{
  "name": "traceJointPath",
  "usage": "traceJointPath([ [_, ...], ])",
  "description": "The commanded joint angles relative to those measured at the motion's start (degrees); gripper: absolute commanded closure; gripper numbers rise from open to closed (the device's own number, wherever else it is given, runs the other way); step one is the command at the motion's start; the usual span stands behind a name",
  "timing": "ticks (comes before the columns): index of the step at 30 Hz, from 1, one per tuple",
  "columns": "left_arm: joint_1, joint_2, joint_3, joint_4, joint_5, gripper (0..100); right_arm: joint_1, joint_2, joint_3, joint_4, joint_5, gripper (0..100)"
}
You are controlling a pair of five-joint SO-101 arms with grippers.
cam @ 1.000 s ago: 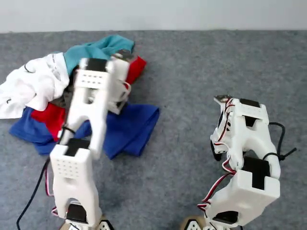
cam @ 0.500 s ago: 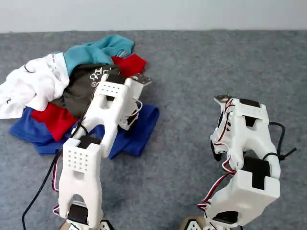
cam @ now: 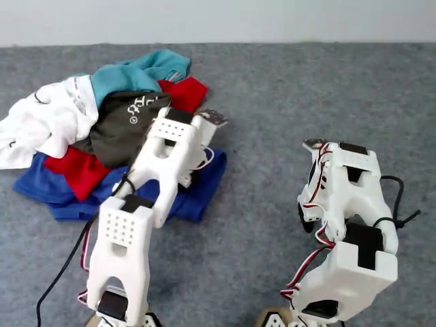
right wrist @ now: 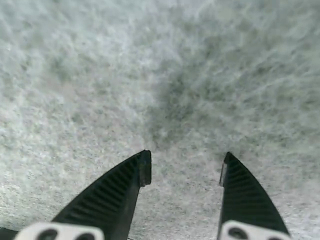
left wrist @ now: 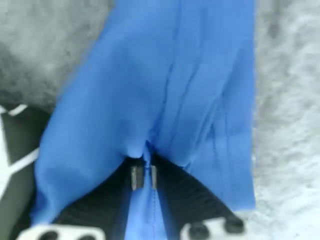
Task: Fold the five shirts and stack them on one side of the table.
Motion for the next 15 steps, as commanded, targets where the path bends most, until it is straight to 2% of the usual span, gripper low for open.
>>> traceJointPath([
  [1,5.98,0.09,-8.48,4.92,-0.88,99,-0.48,-2.24,0.09,-0.31,-0.09,75.8],
  [11,19.87,0.09,-23.25,5.54,-0.79,99,-0.13,-2.24,0.09,-0.31,-0.35,75.8],
  [15,22.07,0.09,-25.36,5.54,-0.79,99,0.04,-2.24,0.09,-0.31,-0.35,75.8],
])
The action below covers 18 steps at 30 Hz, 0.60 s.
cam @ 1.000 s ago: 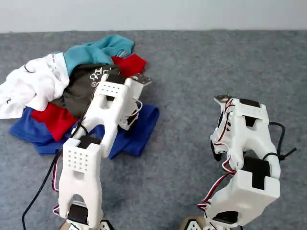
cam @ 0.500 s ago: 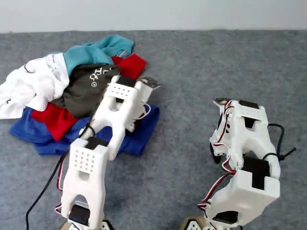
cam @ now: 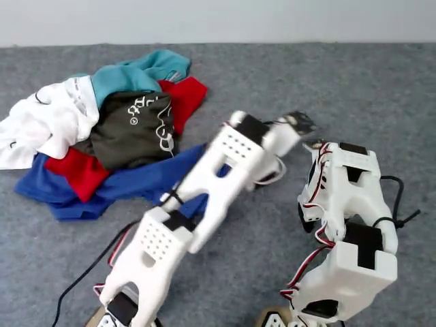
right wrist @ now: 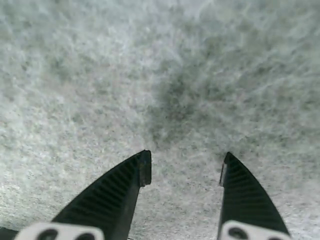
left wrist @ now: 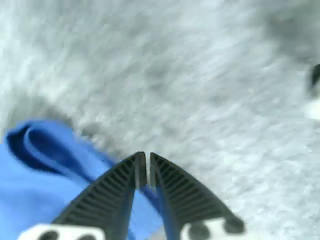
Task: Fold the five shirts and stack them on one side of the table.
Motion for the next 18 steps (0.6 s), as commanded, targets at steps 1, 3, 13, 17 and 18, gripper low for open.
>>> traceJointPath([
  [1,0.09,-0.88,-2.24,1.67,-0.53,99,0.31,-2.24,0.09,-0.31,-0.18,75.8],
  [3,-3.52,-0.88,-0.48,1.67,-0.53,98,1.19,-2.24,0.09,-0.31,-0.09,75.8],
  [13,-26.11,-5.45,6.64,1.67,1.49,92,-6.02,-2.42,-0.44,2.68,3.69,75.8],
  [17,-33.05,-10.99,9.1,1.67,1.67,92,-16.13,-2.33,-5.27,7.87,4.04,75.8],
  [18,-34.64,-12.4,10.42,1.67,2.11,92,-18.51,-2.33,-7.21,9.27,4.04,75.8],
])
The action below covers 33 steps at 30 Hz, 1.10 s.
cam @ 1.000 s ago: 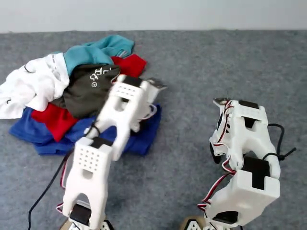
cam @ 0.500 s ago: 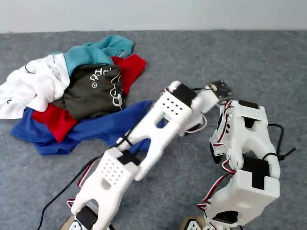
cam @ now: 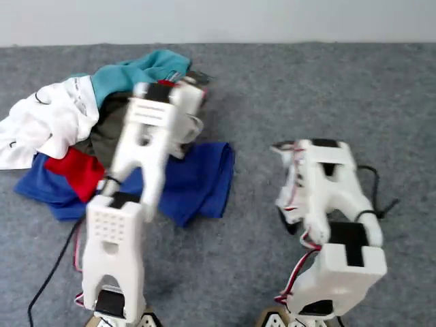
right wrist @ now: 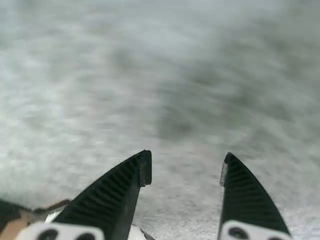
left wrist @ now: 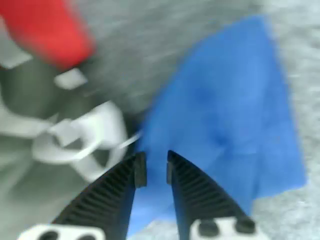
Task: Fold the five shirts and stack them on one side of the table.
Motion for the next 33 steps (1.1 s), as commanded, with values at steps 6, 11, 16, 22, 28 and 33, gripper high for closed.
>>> traceJointPath([
  [6,-12.4,-13.89,8.84,1.41,1.76,92,-19.12,-2.24,-17.32,10.77,0.7,75.8],
  [11,-18.29,-17.76,11.74,1.32,1.85,92,-27.74,-0.31,-20.84,9.27,-2.73,75.8],
  [16,-20.92,-20.31,13.41,1.32,1.85,92,-35.74,9.19,-26.64,9.63,-3.25,75.8],
  [22,-20.84,-20.48,13.76,1.32,1.67,92,-40.31,24.92,-40.0,14.02,-3.25,75.8],
  [28,-19.69,-20.22,14.46,1.32,1.58,92,-40.04,37.93,-56.26,19.65,-3.25,76.0],
  [33,-18.29,-20.22,15.25,1.32,1.49,92,-37.49,41.54,-59.87,19.56,-2.9,76.1],
])
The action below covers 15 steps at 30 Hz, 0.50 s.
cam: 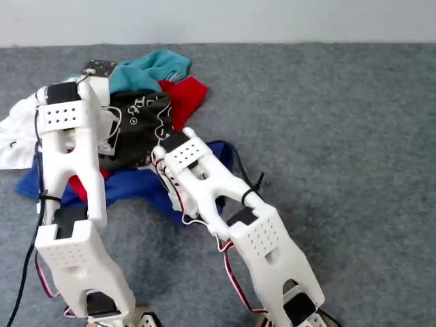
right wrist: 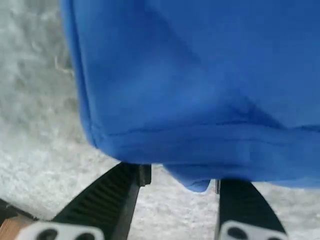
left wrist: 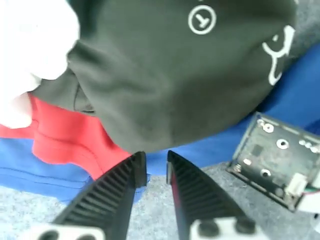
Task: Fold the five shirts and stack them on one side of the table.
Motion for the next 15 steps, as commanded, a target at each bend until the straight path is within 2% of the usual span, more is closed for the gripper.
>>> traceJointPath([
  [1,1.49,-2.99,-0.13,1.32,0.26,92,2.33,1.8,-3.78,1.63,0.0,76.1],
  [5,2.11,-2.99,-0.13,1.32,0.26,92,4.53,1.8,-3.78,1.71,0.0,78.6],
  [11,2.29,-2.9,-0.04,1.32,0.26,92,6.99,1.71,-3.69,1.8,0.0,99.0],
  [15,2.29,-2.9,1.54,1.14,0.26,92,9.01,1.27,-3.69,1.89,-0.09,97.8],
])
